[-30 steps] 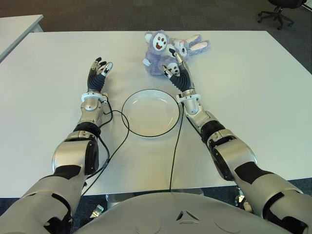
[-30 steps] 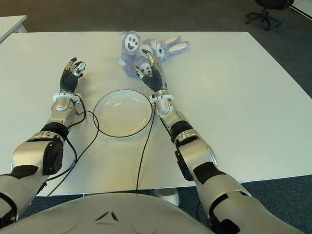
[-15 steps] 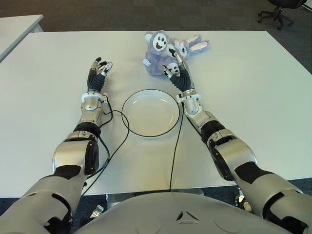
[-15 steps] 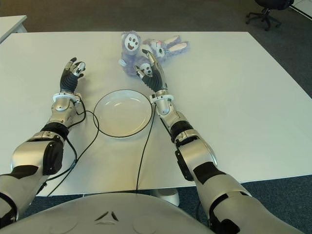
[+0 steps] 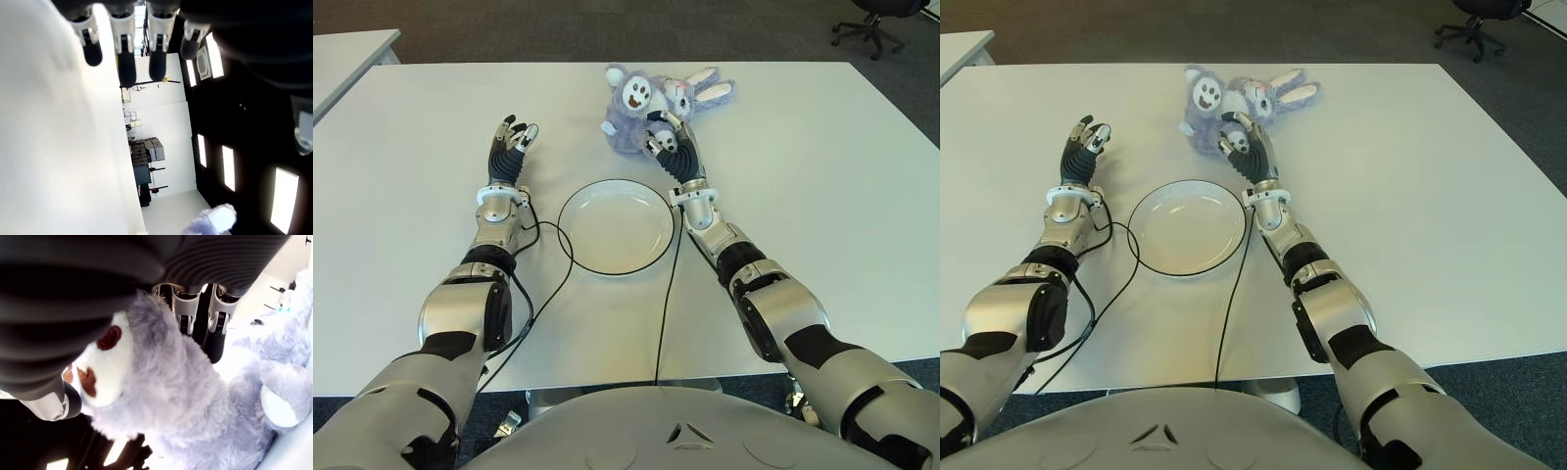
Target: Put the doll into the plate.
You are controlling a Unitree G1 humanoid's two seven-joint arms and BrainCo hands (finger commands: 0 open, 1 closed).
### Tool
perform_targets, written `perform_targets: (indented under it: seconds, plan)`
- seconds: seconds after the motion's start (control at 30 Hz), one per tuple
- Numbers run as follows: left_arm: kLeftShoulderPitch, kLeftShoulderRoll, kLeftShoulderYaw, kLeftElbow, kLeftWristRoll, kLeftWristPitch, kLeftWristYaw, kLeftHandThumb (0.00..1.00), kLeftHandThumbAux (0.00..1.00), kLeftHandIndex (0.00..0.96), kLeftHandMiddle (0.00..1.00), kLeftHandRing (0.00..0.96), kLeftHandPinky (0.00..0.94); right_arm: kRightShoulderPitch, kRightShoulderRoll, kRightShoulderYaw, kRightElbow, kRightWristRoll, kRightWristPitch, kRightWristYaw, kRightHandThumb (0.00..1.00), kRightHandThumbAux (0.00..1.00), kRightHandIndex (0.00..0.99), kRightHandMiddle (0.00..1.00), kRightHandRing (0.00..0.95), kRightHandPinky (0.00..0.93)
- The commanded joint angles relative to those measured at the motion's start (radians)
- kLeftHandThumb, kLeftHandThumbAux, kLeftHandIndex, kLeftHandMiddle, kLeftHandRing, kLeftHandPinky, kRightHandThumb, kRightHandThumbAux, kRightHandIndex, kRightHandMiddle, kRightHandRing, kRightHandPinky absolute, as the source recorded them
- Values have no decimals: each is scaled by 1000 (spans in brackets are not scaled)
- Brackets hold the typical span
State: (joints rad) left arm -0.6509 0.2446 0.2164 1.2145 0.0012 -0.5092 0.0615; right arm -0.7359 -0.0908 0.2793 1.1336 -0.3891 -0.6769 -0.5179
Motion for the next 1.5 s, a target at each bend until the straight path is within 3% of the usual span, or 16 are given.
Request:
perform_targets:
  seconds: [0.03, 0.13, 0.37, 0.5, 0.73, 1.5]
  plan:
    - [78, -37, -12, 57, 8, 63, 20, 0, 400, 0, 163, 177, 75, 213, 3, 11, 116, -36, 49, -96, 713, 696, 427, 599, 653, 751]
    - [76, -37, -11, 57, 8, 66, 24, 0, 399, 0, 166, 184, 87, 208, 1, 24, 116, -56, 55, -140, 716, 694, 433, 694, 745, 835]
    - [75, -36, -10, 57, 6, 64, 23, 0, 402, 0, 170, 185, 86, 205, 1, 25, 123, -50, 35, -147, 717, 698, 435, 769, 797, 804]
    - [74, -35, -9, 58, 5, 60, 25, 0, 401, 0, 163, 176, 71, 205, 3, 18, 124, -45, 23, -150, 717, 700, 436, 804, 828, 874]
    - [73, -35, -11, 57, 6, 59, 23, 0, 395, 0, 164, 167, 43, 203, 3, 13, 125, -40, 22, -136, 717, 701, 437, 814, 825, 801]
    - [67, -29, -8, 61, 3, 70, 15, 0, 400, 0, 158, 164, 90, 203, 12, -16, 120, -24, 8, -126, 718, 702, 439, 795, 808, 800]
